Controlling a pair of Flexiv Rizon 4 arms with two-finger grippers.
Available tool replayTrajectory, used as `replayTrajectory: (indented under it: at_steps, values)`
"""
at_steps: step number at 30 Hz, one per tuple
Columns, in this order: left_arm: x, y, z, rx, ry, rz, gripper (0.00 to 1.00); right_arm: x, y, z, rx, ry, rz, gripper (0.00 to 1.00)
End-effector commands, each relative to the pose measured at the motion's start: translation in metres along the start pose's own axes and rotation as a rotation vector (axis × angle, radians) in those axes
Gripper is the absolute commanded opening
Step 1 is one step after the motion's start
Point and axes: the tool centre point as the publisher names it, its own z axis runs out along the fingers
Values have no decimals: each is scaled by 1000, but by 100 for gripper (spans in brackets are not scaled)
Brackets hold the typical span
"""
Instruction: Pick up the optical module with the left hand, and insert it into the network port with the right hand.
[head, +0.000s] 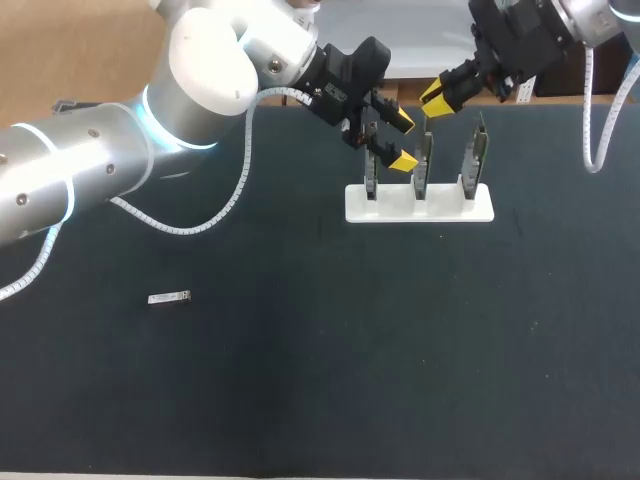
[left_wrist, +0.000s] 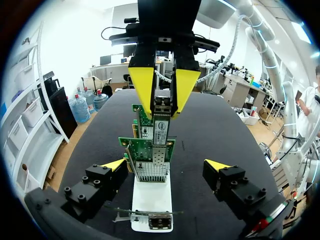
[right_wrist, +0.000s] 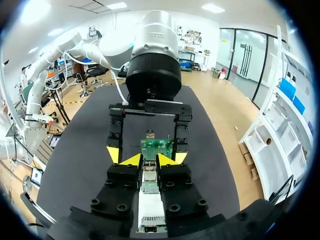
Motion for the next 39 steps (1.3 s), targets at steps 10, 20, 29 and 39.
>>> replayTrajectory:
  at_steps: [10,20,29,39]
  values:
    - [-1,2,0,5,5,-1,100,-36,3,-37,-32,-89,-1,100]
    - [-1,2,0,5,5,-1,100,-34,5,-29,-33,-72,-16,0]
    - [-1,2,0,5,5,-1,100,-30,4,-21,-32,-60,-20,0]
    - [-1,2,0,5,5,-1,100,-21,1,-14,-40,-30,-1,0]
